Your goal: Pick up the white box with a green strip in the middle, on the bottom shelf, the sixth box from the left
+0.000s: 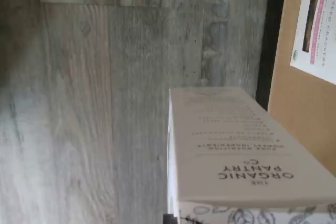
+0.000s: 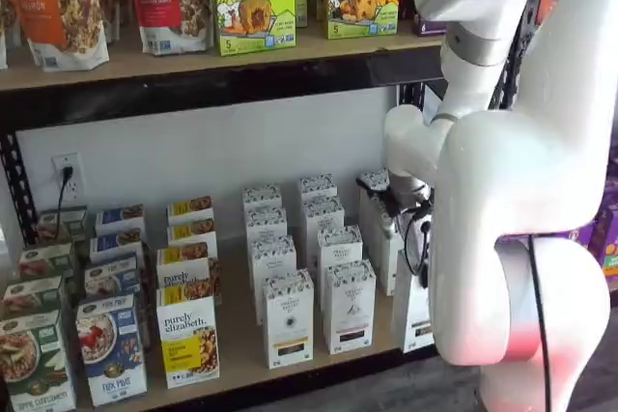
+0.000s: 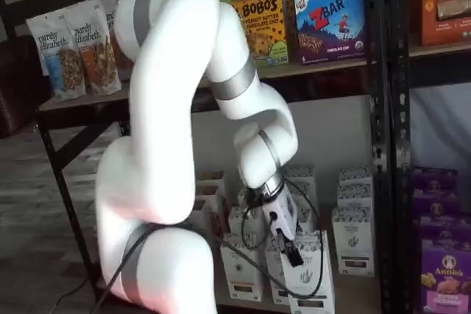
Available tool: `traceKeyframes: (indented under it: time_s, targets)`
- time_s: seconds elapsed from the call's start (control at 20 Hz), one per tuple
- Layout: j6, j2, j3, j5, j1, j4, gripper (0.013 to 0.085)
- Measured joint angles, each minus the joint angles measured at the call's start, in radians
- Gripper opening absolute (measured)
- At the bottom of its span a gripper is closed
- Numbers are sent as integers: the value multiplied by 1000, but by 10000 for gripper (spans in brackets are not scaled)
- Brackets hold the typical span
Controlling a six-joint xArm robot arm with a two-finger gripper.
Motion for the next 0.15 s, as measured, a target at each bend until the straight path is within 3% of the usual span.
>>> traceKeyframes:
  time_s: [0.15]
  targets:
    - [-65,-81,44,34,22,83,570]
